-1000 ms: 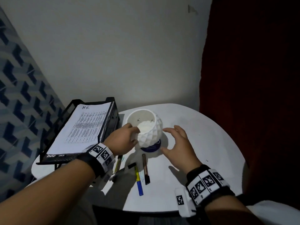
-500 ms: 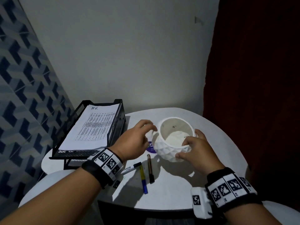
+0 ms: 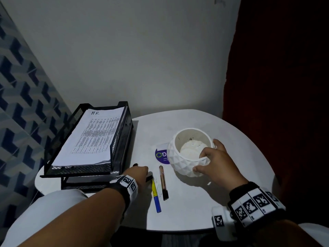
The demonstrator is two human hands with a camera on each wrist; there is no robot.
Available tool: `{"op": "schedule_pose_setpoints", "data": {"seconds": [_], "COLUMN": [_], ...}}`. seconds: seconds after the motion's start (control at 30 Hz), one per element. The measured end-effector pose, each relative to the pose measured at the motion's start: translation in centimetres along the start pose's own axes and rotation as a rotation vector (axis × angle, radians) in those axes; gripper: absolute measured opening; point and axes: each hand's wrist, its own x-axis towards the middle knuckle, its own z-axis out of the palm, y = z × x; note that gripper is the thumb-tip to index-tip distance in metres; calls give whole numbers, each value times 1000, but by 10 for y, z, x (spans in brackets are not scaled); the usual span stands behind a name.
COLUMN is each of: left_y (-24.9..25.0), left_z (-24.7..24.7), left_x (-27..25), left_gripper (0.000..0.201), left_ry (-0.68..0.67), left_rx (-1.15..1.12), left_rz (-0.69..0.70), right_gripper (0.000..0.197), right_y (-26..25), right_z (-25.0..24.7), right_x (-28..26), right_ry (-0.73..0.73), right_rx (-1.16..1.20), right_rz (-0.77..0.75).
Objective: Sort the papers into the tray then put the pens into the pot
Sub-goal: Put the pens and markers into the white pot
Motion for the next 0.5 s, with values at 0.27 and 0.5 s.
{"op": "schedule_pose_setpoints", "data": {"seconds": [0.27,0.5], "left_y": [6,29], "left_z": [-1,20], "left_x": [6,7], "left_gripper": [33,46], "left_ry": [99,-12], "left_rx": [-177,-266], "left_rz": [-73,-148], "right_gripper": [30,31], "right_y": [2,4], "right_z": [3,3], "right_x": [5,1], "right_ry": [-6,-18], "right_rx": [22,32], "right_rz": [11,8]}}
